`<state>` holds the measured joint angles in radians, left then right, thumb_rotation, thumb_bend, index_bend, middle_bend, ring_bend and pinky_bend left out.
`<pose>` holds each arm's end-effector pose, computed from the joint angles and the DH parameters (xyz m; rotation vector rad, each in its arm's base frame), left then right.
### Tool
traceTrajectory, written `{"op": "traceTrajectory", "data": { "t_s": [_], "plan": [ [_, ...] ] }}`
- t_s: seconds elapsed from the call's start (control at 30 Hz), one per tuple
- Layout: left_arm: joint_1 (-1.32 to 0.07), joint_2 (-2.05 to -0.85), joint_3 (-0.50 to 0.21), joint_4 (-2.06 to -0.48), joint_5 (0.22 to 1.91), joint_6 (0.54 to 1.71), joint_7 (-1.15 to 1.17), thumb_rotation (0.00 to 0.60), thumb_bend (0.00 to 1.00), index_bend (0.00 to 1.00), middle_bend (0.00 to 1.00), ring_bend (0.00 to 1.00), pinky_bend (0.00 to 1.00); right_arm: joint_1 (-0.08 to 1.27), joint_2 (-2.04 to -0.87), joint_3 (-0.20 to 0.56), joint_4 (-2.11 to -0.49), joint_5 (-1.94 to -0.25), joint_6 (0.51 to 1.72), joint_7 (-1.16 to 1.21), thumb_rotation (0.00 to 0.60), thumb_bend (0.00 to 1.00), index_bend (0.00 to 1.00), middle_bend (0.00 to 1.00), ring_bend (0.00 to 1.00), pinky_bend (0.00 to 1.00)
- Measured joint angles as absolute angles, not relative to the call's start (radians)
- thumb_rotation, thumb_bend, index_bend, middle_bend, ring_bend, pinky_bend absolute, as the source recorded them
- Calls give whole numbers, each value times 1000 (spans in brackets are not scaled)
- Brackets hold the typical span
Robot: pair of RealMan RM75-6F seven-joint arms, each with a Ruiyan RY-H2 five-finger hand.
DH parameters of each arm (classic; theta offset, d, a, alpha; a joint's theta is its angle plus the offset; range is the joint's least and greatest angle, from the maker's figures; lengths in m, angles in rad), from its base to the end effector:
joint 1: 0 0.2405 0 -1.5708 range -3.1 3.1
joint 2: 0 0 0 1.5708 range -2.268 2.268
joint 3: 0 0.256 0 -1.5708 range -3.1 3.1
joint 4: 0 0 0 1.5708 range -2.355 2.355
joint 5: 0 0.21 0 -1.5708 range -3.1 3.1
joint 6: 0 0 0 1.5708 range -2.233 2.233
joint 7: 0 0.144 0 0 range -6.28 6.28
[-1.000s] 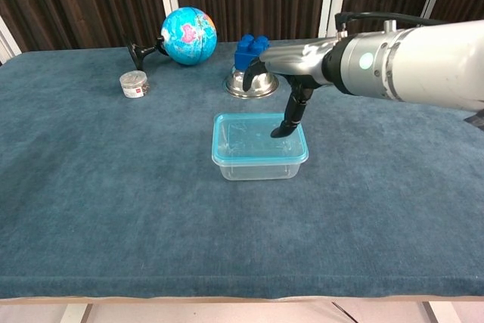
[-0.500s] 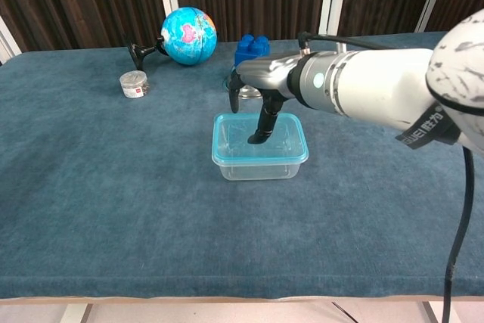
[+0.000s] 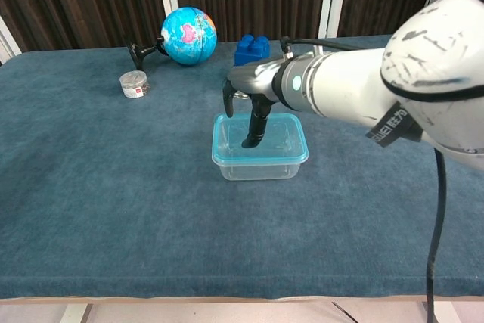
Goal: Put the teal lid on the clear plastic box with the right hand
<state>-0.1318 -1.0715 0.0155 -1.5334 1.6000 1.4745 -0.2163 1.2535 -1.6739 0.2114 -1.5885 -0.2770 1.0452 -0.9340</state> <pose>-0.3154 0.1828 0.1666 -1.5002 -0.9694 -0.9968 -0.0180 -0.3529 -0.0671 2.0152 -0.8761 0.5856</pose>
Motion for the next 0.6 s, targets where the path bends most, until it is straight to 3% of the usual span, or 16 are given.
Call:
{"op": "traceTrajectory", "data": {
  "t_s": [0.6],
  "plan": [
    [-138, -1074, 11, -1534, 1598, 1467, -216, 600, 364, 0, 52, 40, 36, 1278, -1693, 211, -1555, -195, 1032, -975, 600, 182, 332, 0, 0, 0]
  ]
}}
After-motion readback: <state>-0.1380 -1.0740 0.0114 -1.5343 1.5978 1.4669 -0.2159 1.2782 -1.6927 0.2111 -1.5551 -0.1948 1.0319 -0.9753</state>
